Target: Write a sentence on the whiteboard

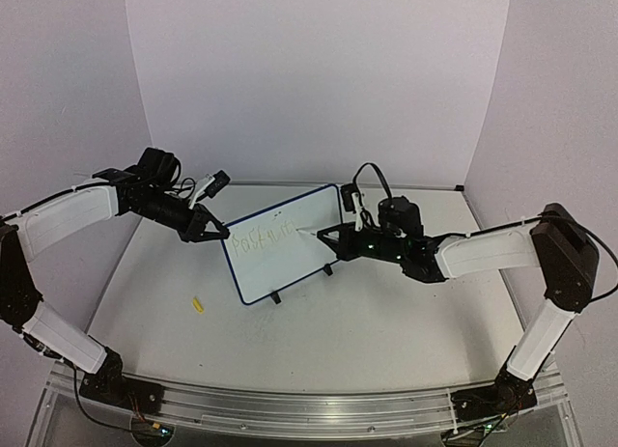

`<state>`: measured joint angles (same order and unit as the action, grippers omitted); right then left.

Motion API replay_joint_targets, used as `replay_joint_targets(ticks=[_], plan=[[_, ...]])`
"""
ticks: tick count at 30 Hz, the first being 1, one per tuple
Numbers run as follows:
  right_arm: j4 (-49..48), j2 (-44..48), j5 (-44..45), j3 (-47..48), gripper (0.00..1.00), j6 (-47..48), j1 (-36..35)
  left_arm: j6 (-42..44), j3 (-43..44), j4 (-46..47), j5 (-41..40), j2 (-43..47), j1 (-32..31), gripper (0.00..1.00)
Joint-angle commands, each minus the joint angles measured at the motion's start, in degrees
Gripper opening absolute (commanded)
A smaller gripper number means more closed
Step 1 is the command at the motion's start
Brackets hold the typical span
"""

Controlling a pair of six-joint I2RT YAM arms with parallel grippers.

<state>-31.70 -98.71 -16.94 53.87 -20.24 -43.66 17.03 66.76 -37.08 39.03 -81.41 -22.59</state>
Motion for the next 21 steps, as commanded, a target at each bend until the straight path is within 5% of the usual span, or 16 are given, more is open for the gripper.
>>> replay_joint_targets(ticks=[1, 21], plan=[[-1.7, 3.8, 1.4, -1.0, 0.0, 1.3, 0.2, 0.6, 2.1, -1.9, 0.8, -0.4, -0.5, 0.0], [-3.4, 1.5, 2.1, 2.5, 0.0, 2.5, 0.2, 0.6, 2.1, -1.9, 0.8, -0.6, -0.5, 0.0]])
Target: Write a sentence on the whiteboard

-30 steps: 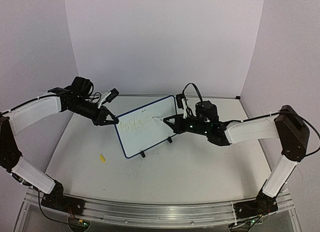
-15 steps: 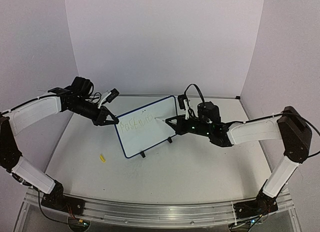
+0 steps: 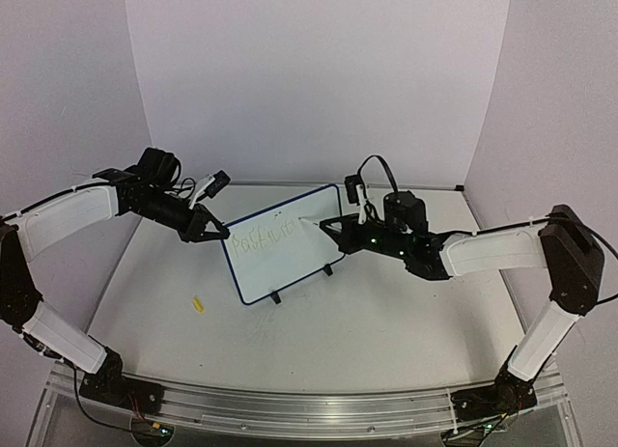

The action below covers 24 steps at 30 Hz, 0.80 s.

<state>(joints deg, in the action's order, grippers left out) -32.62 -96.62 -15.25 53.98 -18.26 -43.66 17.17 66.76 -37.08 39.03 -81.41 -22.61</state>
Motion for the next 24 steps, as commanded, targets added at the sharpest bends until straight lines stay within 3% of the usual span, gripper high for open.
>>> replay_joint_targets(ticks=[1, 24], plan=[[-2.5, -0.6, 0.4, 2.5, 0.0, 0.5, 0.2, 0.5, 2.1, -1.9, 0.7, -0.6, -0.5, 0.0], [-2.6, -3.1, -0.3, 1.0, 0.0, -1.5, 0.2, 0.5, 2.1, -1.9, 0.8, -0.7, -0.5, 0.0]])
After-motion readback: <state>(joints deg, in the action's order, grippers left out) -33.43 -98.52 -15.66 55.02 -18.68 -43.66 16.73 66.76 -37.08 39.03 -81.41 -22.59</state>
